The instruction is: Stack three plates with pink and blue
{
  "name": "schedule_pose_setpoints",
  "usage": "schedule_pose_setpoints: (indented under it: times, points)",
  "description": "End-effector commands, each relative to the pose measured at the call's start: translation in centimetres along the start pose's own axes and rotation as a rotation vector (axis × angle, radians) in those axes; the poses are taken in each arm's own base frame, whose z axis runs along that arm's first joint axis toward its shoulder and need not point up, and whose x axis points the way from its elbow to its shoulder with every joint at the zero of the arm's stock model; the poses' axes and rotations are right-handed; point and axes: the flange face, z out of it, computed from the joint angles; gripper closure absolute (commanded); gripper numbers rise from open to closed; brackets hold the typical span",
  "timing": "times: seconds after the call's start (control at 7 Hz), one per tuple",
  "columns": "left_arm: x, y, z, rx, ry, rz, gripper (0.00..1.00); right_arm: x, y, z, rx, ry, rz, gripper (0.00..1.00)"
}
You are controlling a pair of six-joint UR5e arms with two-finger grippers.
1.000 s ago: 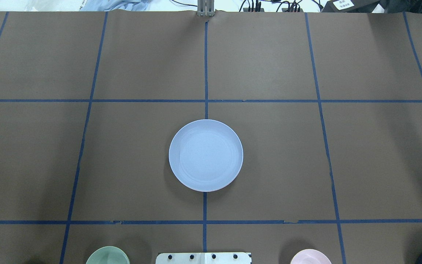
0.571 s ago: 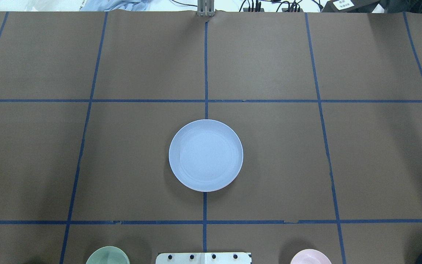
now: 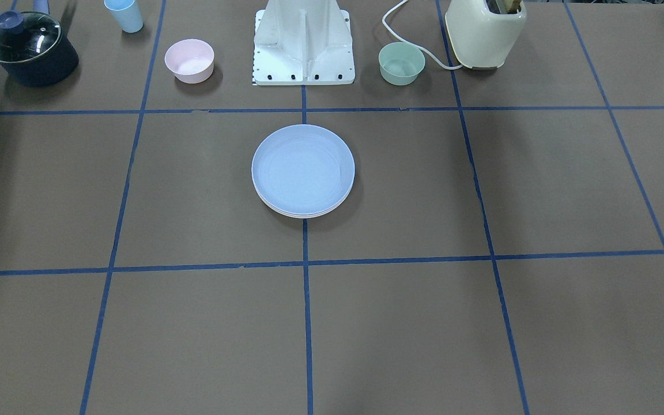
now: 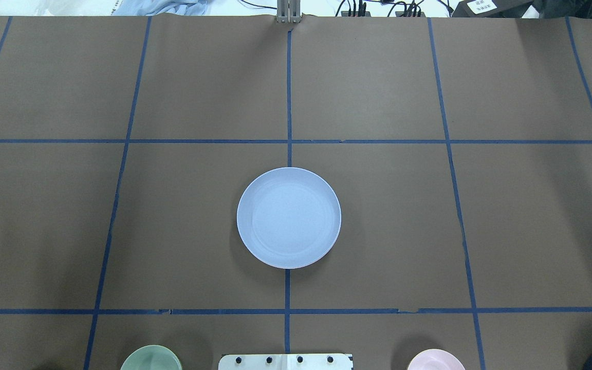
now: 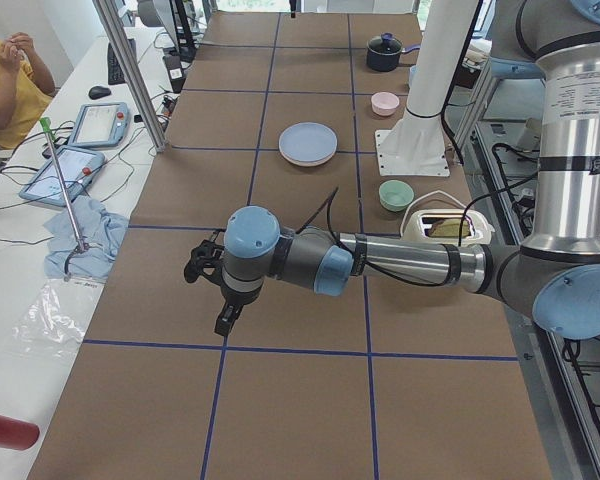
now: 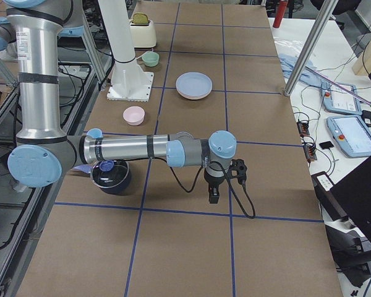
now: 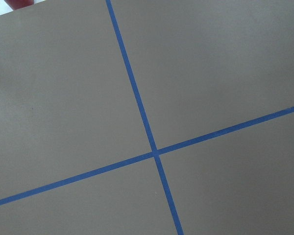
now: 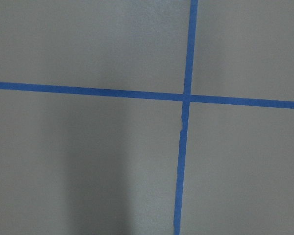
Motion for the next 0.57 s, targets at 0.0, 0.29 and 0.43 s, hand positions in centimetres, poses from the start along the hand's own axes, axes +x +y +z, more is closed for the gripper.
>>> schedule_pose_setpoints:
  times: [0.0, 0.29, 0.43]
  points:
    - [-0.07, 0.1, -0.01, 0.0, 0.0, -0.002, 0.0, 0.33, -0.3, 0.48, 0.003, -0.001, -0.004, 0.0]
    - [-0.07, 0.1, -0.02, 0.0, 0.0, -0.002, 0.0, 0.49, -0.61, 0.66, 0.001, 0.0, -0.003, 0.0]
    - [-0.02, -0.15, -0.12, 0.002, -0.002, 0.001, 0.0, 0.45, -0.83, 0.64, 0.004, 0.0, -0.006, 0.0]
